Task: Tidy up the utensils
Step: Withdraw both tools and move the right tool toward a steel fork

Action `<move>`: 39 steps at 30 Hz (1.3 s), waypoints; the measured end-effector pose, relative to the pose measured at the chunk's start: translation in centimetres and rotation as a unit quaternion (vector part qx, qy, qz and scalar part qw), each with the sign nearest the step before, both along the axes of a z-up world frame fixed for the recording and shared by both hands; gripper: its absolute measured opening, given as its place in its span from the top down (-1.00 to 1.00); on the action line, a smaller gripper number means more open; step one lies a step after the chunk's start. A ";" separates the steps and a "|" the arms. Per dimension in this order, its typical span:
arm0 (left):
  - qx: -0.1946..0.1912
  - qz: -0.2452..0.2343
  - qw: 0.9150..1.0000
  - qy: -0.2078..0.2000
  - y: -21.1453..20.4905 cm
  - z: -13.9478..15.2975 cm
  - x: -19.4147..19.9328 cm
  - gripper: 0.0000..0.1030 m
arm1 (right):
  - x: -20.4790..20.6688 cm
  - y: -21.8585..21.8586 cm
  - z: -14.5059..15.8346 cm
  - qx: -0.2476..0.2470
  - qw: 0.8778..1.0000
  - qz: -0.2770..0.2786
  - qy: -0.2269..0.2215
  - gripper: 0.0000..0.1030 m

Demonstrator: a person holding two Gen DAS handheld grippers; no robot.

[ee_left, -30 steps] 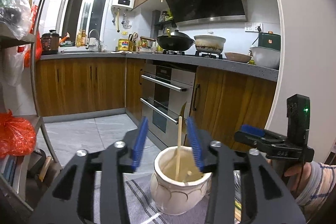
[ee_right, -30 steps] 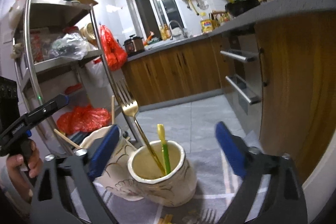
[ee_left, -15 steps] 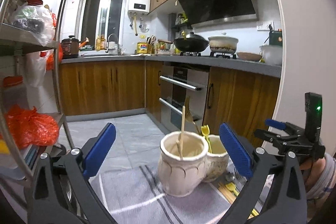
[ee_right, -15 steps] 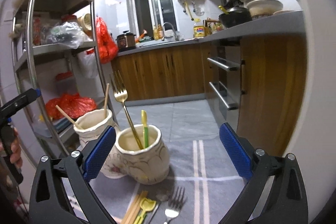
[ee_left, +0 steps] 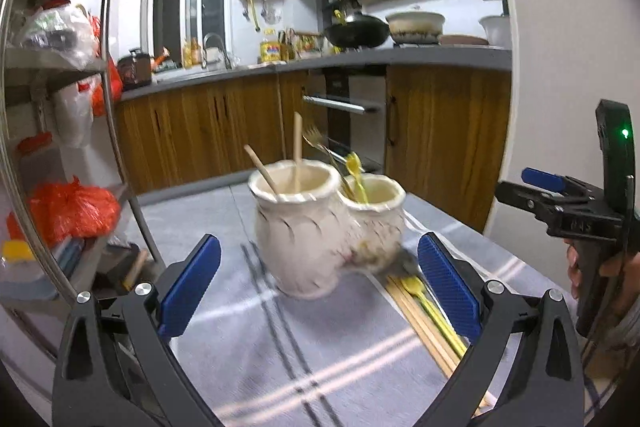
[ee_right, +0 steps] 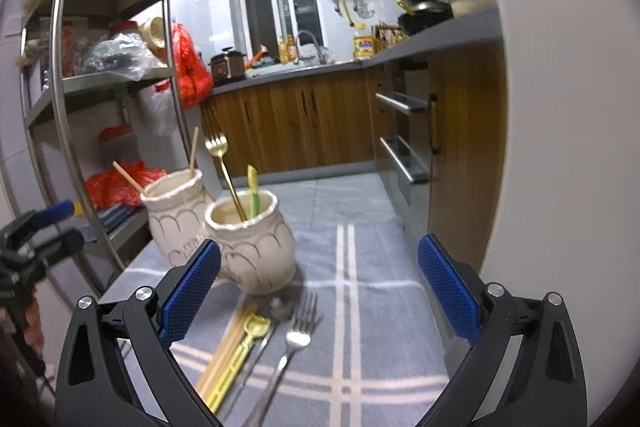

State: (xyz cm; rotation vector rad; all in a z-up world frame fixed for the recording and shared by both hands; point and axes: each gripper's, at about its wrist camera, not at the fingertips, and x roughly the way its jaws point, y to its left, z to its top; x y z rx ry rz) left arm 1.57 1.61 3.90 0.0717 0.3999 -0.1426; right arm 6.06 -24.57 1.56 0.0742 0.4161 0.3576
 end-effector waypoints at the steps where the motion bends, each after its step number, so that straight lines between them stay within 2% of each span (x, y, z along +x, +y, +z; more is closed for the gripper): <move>1: -0.005 -0.003 1.000 0.004 -0.2 -0.4 -0.1 -0.89 | -0.1 -0.1 -0.2 -0.001 1.000 0.000 0.005 -0.90; 9: -0.014 -0.004 1.000 0.021 -1.1 -2.8 -0.6 -0.89 | -0.8 1.0 -2.1 -0.044 0.998 0.006 0.048 -0.90; 12: -0.025 0.000 0.999 0.032 -0.8 -3.6 -0.3 -0.89 | -0.9 2.3 -3.4 -0.081 0.994 0.018 0.074 -0.90; 16: -0.023 0.010 0.998 0.053 -0.4 -5.0 -0.2 -0.89 | -0.3 4.3 -5.6 -0.146 0.982 0.023 0.117 -0.90; 20: -0.025 0.009 0.998 0.063 -0.1 -5.8 -0.1 -0.89 | 0.3 4.7 -6.3 -0.149 0.980 0.021 0.133 -0.90; 25: -0.028 -0.001 0.998 0.064 -0.2 -5.9 -0.1 -0.89 | 2.6 4.5 -5.9 -0.123 0.983 0.016 0.138 -0.84; 27: -0.026 -0.006 0.998 0.064 -0.3 -5.9 0.0 -0.89 | 3.6 4.6 -5.7 -0.113 0.984 0.020 0.139 -0.77; 29: -0.021 -0.009 0.998 0.066 -0.5 -6.1 0.1 -0.89 | 4.6 4.9 -5.6 -0.115 0.983 0.024 0.142 -0.47; 30: -0.018 -0.009 0.998 0.066 -0.6 -6.2 0.1 -0.89 | 5.2 5.1 -5.8 -0.122 0.981 0.025 0.148 -0.40; 35: -0.010 -0.014 0.997 0.071 -0.9 -6.5 0.3 -0.89 | 7.2 5.7 -6.7 -0.115 0.975 0.047 0.183 -0.12; 39: -0.009 -0.017 0.997 0.072 -1.1 -6.6 0.3 -0.89 | 8.0 5.5 -7.1 -0.105 0.973 0.054 0.197 0.01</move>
